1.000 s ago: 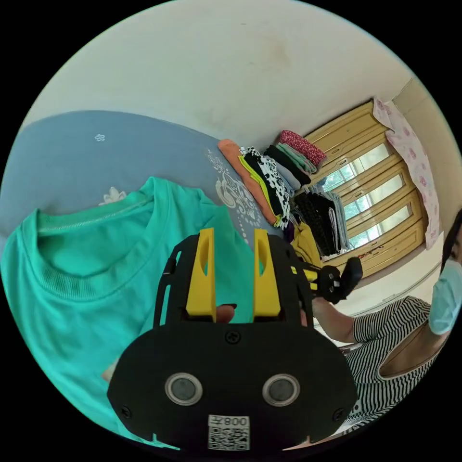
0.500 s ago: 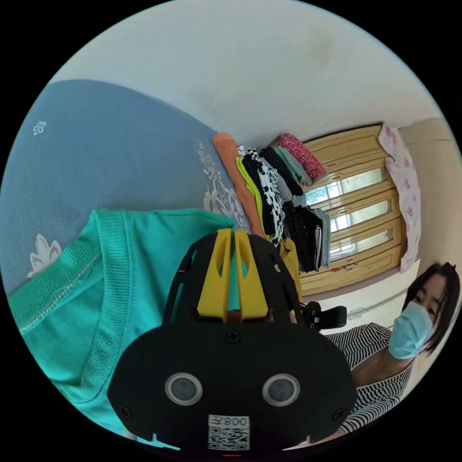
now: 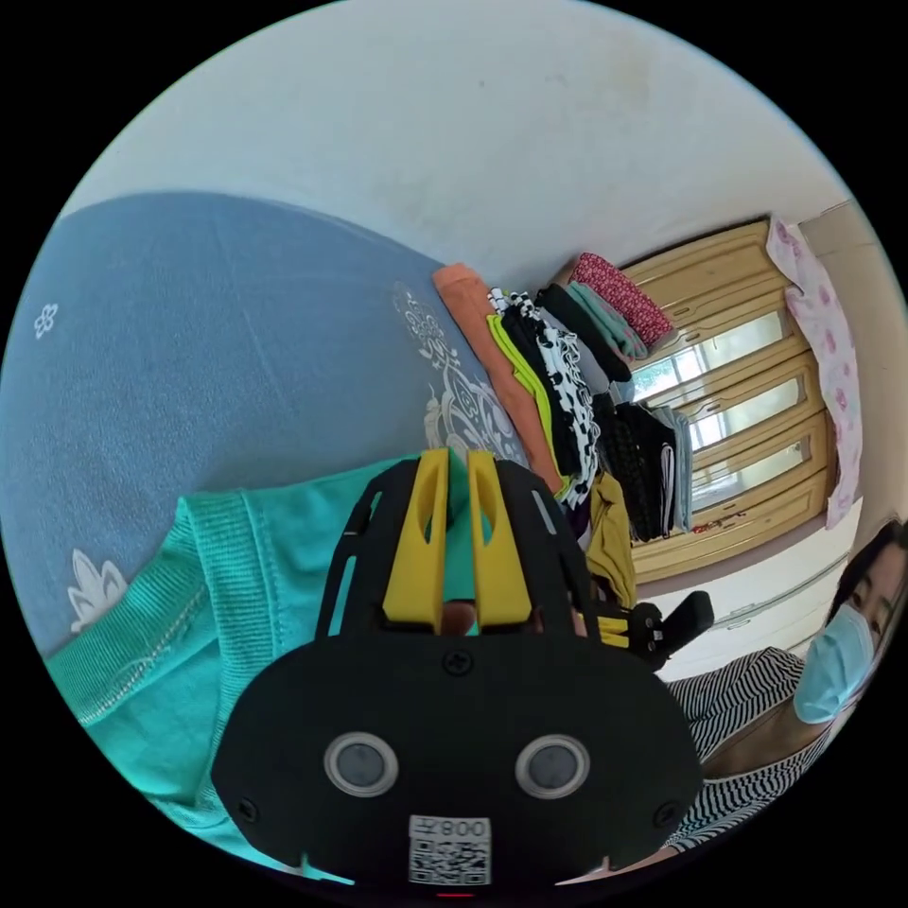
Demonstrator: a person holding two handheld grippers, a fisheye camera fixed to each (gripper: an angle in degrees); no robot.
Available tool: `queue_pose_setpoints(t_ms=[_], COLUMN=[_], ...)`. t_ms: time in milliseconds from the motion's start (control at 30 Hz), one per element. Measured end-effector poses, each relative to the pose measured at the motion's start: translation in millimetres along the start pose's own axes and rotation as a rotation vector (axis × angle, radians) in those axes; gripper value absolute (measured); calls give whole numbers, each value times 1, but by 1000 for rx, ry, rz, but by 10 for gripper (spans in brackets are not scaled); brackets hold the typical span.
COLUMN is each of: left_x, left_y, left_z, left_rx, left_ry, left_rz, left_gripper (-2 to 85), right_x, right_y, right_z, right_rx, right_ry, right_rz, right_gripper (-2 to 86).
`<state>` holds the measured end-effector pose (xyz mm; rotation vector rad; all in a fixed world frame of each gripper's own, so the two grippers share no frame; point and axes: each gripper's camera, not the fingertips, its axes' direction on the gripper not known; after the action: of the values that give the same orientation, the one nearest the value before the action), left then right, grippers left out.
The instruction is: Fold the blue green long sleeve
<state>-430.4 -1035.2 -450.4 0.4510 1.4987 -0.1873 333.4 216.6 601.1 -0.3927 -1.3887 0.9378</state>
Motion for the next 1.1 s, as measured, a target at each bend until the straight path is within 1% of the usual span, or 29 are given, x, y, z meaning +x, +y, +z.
queue_pose_setpoints(t_ms=[67, 133, 200, 233, 300, 333, 367, 400, 467, 500, 567, 633, 700, 733, 767, 800, 833, 867, 933, 967, 1033, 1100], left_x=[5, 11, 14, 17, 24, 28, 31, 32, 30, 30, 32, 40, 44, 45, 45, 45, 43, 43, 53, 60, 67, 72], left_y=[2, 5, 7, 10, 15, 18, 21, 22, 26, 27, 29, 33, 36, 36, 37, 38, 41, 46, 55, 62, 73, 85], left_z=[-5, -10, -8, -5, 7, 20, 36, 43, 68, 71, 71, 65, 58, 58, 62, 65, 71, 64, 49, 39, 31, 31], left_rx=[52, 109, 111, 107, 69, 3, -71, -97, -180, -181, -162, -107, -53, -45, -63, -82, -123, -85, -27, 1, 11, -14], left_ry=[14, -25, -4, 37, 41, 32, -17, -59, -202, -205, -179, -178, -137, -145, -220, -270, -305, -254, -220, -231, -218, -200], left_rz=[22, 39, 52, 85, 120, 145, 160, 157, 150, 168, 137, 157, 153, 144, 133, 138, 136, 109, 152, 173, 187, 193], left_gripper=[30, 27, 21, 17, 10, 7, 6, 5, 3, 3, 3, 3, 3, 4, 4, 5, 7, 10, 16, 21, 27, 33], right_x=[4, 7, 5, 1, -5, -8, -10, -12, -8, 0, 15, 24, 16, 8, 4, 0, -1, 0, 12, 15, 31, 45], right_y=[1, 2, 0, -3, -10, -16, -19, -24, -24, -22, -16, -15, -24, -32, -35, -43, -49, -50, -49, -50, -67, -93], right_z=[-10, -29, -44, -51, -58, -59, -59, -61, -71, -77, -87, -106, -114, -114, -112, -100, -79, -67, -86, -93, -116, -116], right_rx=[4, 32, 61, 67, 73, 66, 55, 26, 27, 15, 6, 43, 67, 80, 79, 45, -39, -101, -37, -14, 84, 117], right_ry=[5, -17, -19, -25, -16, -14, -11, 12, 63, 92, 148, 58, -9, -18, -16, -7, -11, -17, -52, -39, -16, -38], right_rz=[15, 32, 25, 0, -44, -73, -90, -106, -95, -74, -12, 7, -39, -71, -86, -110, -125, -128, -97, -88, -70, -83], right_gripper=[3, 2, 2, 2, 2, 2, 2, 1, 1, 1, 1, 1, 1, 1, 2, 2, 3, 4, 6, 7, 13, 24])
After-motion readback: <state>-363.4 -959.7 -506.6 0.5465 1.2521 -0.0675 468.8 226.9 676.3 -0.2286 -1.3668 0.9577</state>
